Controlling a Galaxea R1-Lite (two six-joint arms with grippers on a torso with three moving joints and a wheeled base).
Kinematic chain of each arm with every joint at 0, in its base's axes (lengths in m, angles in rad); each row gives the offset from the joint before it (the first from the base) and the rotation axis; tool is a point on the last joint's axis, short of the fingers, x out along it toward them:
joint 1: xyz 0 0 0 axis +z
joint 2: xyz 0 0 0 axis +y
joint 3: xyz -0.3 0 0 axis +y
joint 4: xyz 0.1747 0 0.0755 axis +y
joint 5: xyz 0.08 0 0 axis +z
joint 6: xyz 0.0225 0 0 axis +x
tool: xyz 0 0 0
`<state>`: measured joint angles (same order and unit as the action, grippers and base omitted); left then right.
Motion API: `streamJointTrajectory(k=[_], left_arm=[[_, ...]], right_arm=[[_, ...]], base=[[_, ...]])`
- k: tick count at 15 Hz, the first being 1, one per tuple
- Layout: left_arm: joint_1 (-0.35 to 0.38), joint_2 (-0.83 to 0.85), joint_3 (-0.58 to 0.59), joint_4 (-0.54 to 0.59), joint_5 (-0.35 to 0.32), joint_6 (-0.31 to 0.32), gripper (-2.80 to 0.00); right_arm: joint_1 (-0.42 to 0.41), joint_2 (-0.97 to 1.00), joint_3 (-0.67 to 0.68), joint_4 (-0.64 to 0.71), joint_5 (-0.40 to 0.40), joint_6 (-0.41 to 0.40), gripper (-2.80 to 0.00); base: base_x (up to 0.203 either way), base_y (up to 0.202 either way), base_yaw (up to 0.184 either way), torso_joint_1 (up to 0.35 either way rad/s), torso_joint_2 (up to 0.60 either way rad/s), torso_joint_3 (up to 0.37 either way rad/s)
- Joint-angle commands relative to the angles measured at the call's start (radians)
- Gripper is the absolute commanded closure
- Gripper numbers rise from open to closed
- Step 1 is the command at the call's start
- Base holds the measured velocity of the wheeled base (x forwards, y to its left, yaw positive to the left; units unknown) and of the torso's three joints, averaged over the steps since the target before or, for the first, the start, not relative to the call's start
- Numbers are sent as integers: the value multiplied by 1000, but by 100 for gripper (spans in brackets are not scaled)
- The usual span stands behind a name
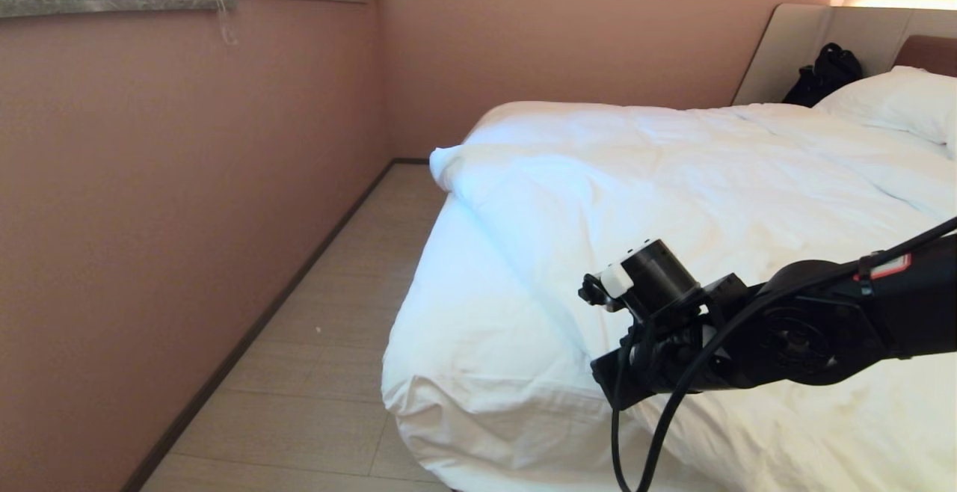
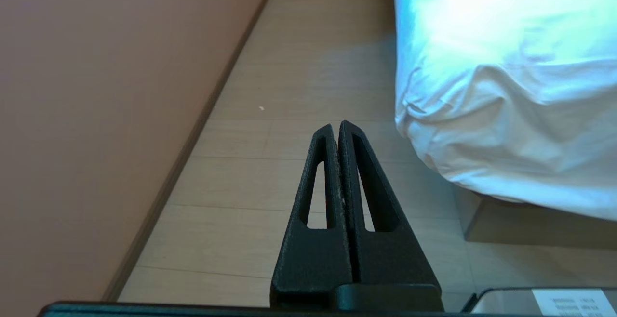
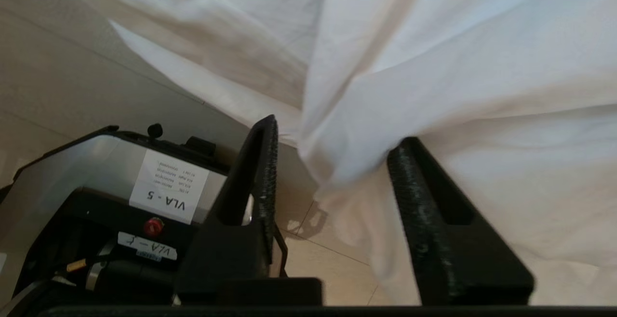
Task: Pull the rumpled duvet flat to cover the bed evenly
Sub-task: Flatten the corners of the folded blanket
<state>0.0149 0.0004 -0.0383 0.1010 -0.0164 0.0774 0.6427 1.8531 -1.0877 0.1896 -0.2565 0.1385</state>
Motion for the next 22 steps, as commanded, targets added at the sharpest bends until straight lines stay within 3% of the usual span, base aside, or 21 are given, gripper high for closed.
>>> streamJointTrajectory(k=[1,8,11,12,13,19,22], left_arm=[[0,0,0,1,0,0,0],[0,0,0,0,0,-1,0],[0,0,0,0,0,-1,0],[0,0,0,0,0,1,0],[0,0,0,0,0,1,0],[0,0,0,0,0,-1,0],[0,0,0,1,0,1,0]], right_arm=[[0,-13,-2,-2,-7,1,-280],[-13,-169,-11,-2,-7,1,-280],[-100,-212,-45,-2,-6,-2,-280],[-134,-213,-64,-2,-5,0,-130],[-160,-213,-80,-2,-4,1,0],[-322,-156,-180,-38,35,15,0],[-400,-78,-246,-85,98,81,0]], base=[[0,0,0,0,0,0],[0,0,0,0,0,0],[0,0,0,0,0,0],[0,0,0,0,0,0],[0,0,0,0,0,0],[0,0,0,0,0,0],[0,0,0,0,0,0]])
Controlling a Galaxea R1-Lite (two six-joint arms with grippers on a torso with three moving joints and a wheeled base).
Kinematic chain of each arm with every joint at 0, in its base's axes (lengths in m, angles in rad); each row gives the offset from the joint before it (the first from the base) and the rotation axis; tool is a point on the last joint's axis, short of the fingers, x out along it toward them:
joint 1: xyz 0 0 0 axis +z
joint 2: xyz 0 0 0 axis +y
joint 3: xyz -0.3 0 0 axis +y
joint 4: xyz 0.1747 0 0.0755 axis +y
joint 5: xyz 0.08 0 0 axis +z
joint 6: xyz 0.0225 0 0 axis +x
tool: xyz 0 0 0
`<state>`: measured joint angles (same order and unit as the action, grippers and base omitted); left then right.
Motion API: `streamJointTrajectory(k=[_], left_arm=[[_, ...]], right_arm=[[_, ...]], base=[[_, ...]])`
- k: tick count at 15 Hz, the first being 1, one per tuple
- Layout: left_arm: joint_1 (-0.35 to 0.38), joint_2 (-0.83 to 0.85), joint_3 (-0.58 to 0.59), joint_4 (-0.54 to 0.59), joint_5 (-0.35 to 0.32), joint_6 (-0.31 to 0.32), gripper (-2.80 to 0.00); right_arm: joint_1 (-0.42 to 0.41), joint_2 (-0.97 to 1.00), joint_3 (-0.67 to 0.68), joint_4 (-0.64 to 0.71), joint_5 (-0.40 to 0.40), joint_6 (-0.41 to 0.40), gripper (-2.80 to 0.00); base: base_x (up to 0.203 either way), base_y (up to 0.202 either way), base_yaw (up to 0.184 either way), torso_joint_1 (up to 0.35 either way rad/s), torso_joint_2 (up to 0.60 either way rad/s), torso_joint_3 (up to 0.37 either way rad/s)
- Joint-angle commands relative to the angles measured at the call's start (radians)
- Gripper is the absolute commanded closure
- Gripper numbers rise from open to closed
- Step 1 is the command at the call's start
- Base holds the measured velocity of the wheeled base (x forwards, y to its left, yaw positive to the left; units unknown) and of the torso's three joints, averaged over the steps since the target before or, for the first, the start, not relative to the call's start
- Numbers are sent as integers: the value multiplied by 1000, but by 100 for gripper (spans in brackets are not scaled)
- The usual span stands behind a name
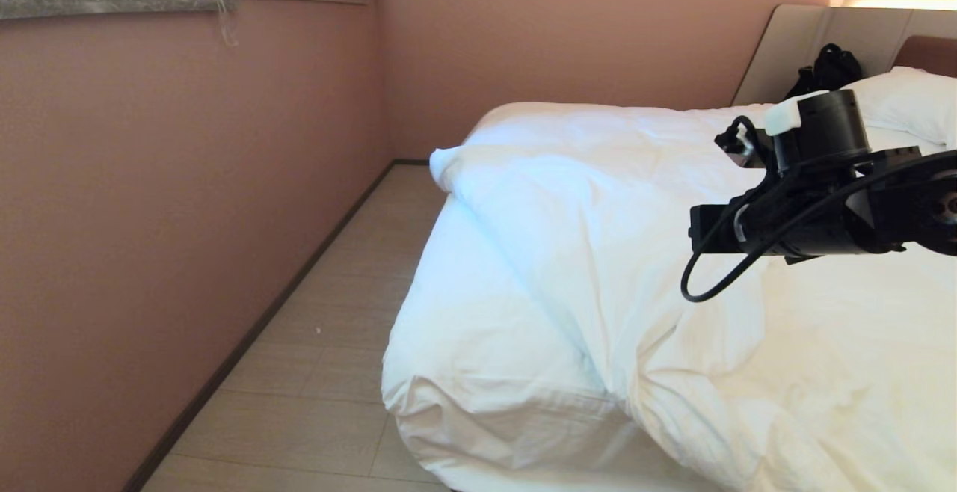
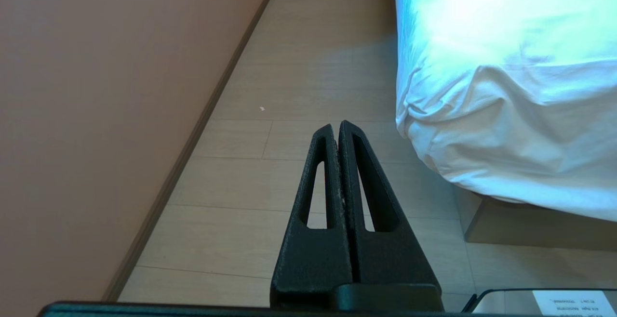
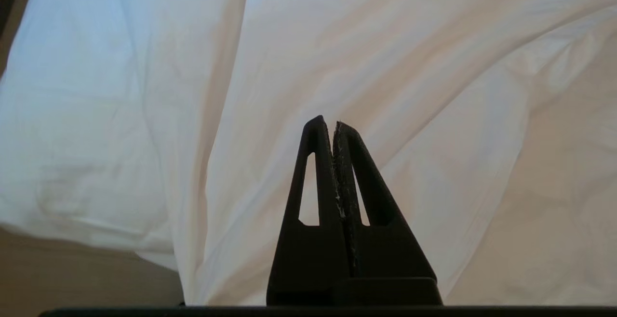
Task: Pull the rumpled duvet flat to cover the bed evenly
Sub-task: Flatten the corners of the folded blanket
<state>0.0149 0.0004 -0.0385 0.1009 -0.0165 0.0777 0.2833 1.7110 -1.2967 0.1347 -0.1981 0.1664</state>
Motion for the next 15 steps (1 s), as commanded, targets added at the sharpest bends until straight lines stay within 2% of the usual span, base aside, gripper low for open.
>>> streamJointTrajectory(k=[1,4,8,10,15], left_arm=[[0,1,0,0,0,-1,0],[0,1,0,0,0,1,0],[0,1,0,0,0,-1,0],[0,1,0,1,0,0,0],[0,0,0,0,0,1,0]], right_arm=[[-70,104,-74,-33,59,84,0],[-153,223,-177,-31,102,155,0],[-260,321,-269,-32,168,191,0],[-295,335,-294,-30,233,222,0],[-343,362,-310,-35,280,228,0]], base=[[0,0,0,0,0,0],[0,0,0,0,0,0],[0,0,0,0,0,0],[0,0,0,0,0,0],[0,0,0,0,0,0]])
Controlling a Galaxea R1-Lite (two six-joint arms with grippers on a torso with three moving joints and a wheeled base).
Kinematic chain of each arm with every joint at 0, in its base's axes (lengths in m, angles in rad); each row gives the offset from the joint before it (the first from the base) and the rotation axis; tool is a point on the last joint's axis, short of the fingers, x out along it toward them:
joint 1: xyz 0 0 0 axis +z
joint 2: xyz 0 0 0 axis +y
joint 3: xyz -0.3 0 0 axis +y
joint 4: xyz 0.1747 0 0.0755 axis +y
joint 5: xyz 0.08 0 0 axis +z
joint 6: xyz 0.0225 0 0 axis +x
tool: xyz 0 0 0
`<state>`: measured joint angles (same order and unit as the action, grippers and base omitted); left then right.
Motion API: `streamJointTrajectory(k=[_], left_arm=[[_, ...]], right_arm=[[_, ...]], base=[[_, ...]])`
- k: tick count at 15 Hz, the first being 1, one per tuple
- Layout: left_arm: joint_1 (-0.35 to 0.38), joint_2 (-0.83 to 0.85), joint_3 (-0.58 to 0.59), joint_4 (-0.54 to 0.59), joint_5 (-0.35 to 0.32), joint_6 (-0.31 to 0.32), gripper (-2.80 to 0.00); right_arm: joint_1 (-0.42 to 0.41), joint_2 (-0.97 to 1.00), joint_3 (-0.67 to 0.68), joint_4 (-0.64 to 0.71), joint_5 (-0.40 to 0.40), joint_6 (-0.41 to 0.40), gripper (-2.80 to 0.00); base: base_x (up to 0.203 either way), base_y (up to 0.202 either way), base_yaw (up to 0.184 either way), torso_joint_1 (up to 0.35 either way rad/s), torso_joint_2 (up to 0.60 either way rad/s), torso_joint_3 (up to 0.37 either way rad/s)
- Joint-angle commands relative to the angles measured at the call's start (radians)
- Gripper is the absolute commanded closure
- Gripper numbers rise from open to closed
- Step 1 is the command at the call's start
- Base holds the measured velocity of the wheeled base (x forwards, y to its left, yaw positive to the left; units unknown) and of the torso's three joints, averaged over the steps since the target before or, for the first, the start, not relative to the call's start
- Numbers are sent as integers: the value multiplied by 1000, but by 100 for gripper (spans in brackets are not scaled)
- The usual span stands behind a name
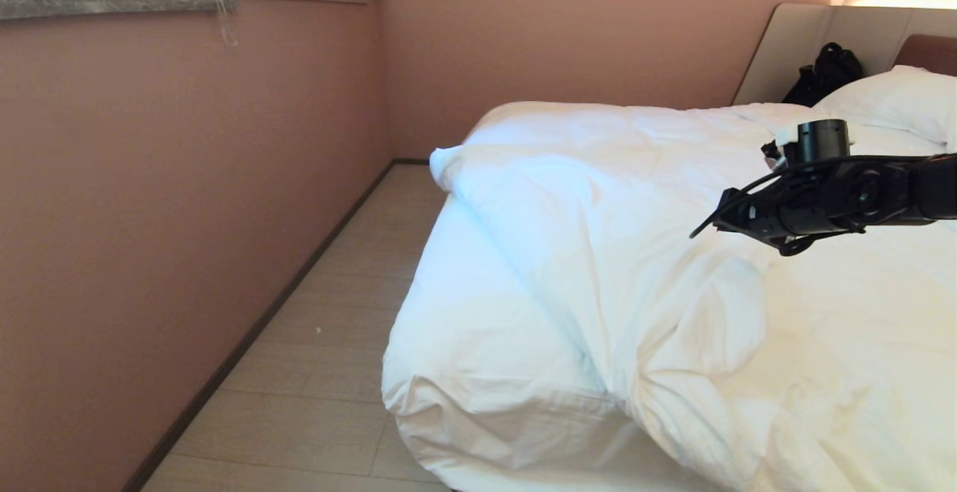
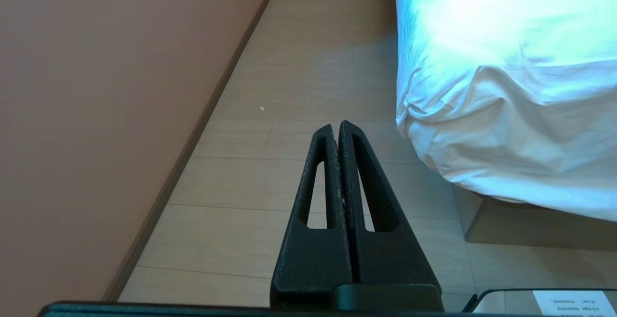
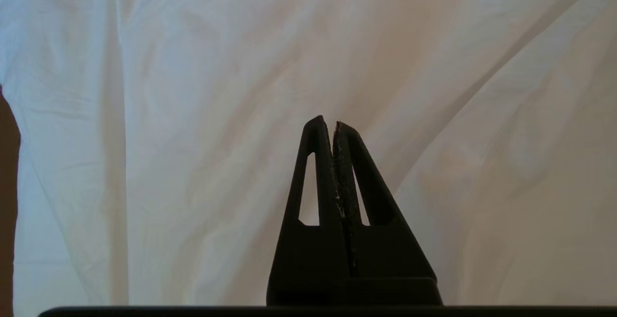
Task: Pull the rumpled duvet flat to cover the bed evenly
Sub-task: Flatten the corners of the folded blanket
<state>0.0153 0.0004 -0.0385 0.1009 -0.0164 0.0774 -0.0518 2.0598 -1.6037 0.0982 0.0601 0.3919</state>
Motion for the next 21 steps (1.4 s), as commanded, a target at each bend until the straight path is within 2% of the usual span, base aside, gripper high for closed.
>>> streamJointTrajectory(k=[1,7,8,9,12,16,21], left_arm=[[0,0,0,0,0,0,0],[0,0,0,0,0,-1,0],[0,1,0,0,0,-1,0],[0,1,0,1,0,0,0],[0,1,0,0,0,1,0],[0,1,0,0,0,1,0],[0,1,0,0,0,0,0]], right_arm=[[-25,14,-18,9,27,2,0],[-85,-21,-21,8,27,-2,0],[-87,-23,-21,8,27,-4,-53],[-103,-29,-21,8,26,-12,-280],[-128,-12,-39,21,25,-35,-280],[-173,22,-118,144,24,-45,-280],[-196,73,-171,223,27,-41,-280]], base=[[0,0,0,0,0,0],[0,0,0,0,0,0],[0,0,0,0,0,0],[0,0,0,0,0,0],[0,0,0,0,0,0],[0,0,0,0,0,0],[0,0,0,0,0,0]])
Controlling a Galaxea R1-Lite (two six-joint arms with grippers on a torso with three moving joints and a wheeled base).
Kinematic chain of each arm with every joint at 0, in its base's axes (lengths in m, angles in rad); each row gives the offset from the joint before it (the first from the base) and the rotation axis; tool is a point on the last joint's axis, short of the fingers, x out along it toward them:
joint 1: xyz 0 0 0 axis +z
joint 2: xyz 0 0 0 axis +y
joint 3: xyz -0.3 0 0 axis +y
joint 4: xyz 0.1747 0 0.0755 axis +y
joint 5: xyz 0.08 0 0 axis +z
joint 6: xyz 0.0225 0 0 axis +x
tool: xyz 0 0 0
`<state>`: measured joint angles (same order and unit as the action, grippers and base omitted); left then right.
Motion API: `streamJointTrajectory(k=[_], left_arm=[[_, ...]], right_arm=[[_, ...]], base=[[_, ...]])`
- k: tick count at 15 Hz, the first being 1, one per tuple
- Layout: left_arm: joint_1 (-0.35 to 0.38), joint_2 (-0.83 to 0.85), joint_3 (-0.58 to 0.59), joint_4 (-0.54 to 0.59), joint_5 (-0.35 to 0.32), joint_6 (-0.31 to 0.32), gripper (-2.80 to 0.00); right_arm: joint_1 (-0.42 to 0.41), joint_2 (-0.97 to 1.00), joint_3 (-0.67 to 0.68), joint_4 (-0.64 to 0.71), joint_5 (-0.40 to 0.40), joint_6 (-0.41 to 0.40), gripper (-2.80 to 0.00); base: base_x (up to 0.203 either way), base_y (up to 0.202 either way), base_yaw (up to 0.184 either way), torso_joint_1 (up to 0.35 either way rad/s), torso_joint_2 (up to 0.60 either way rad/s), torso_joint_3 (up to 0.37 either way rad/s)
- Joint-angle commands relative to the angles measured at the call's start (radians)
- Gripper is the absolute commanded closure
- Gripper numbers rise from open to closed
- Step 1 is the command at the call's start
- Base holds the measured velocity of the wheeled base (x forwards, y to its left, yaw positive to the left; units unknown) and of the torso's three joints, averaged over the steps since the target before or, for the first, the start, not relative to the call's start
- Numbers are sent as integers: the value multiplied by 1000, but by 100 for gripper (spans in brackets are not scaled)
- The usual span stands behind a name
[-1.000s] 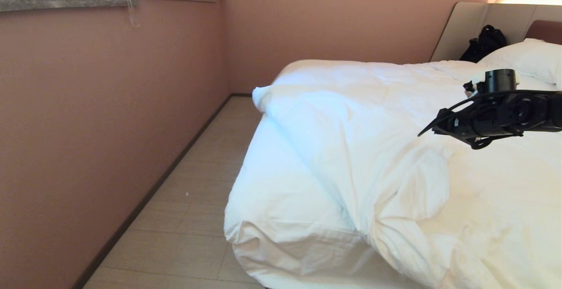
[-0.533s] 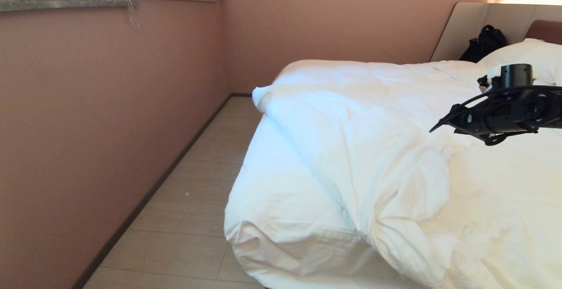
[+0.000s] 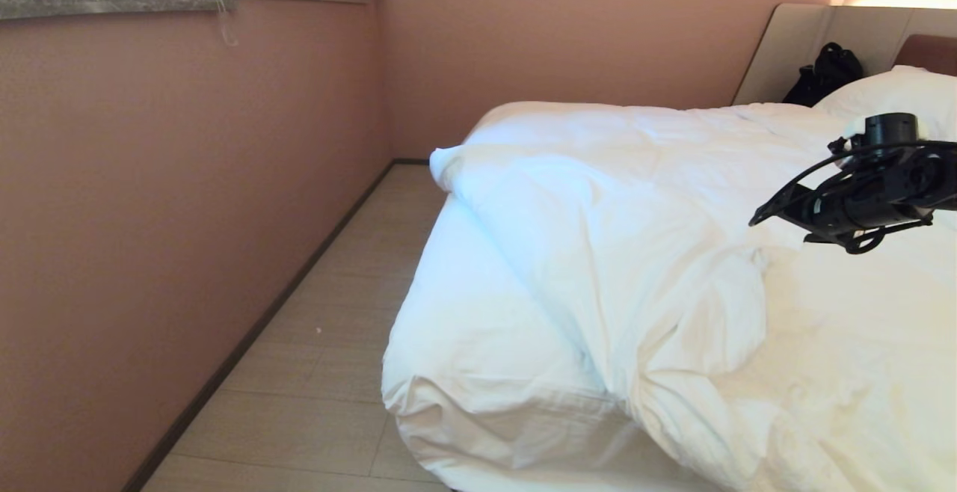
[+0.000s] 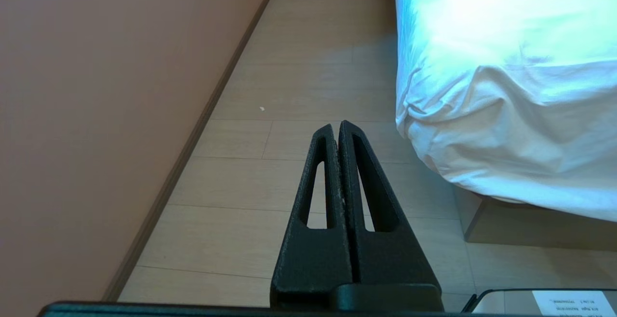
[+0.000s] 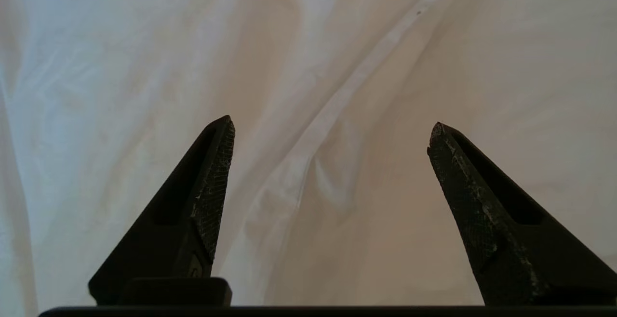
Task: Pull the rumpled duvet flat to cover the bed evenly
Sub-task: Flatten the corners of the folded blanket
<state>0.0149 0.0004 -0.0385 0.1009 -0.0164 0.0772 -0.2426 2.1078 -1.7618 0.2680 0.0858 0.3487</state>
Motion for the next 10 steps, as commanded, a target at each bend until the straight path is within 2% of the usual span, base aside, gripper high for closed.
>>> streamJointTrajectory(k=[1,4,7,10], left_arm=[[0,0,0,0,0,0,0],[0,0,0,0,0,0,0],[0,1,0,1,0,1,0],[0,1,0,0,0,1,0]], right_arm=[[-5,36,-19,58,2,4,-280],[-6,77,-29,63,11,4,-280],[-9,100,-33,64,96,7,-280],[-8,121,-33,59,107,10,-280]], base=[[0,0,0,0,0,0],[0,0,0,0,0,0],[0,0,0,0,0,0],[0,0,0,0,0,0]])
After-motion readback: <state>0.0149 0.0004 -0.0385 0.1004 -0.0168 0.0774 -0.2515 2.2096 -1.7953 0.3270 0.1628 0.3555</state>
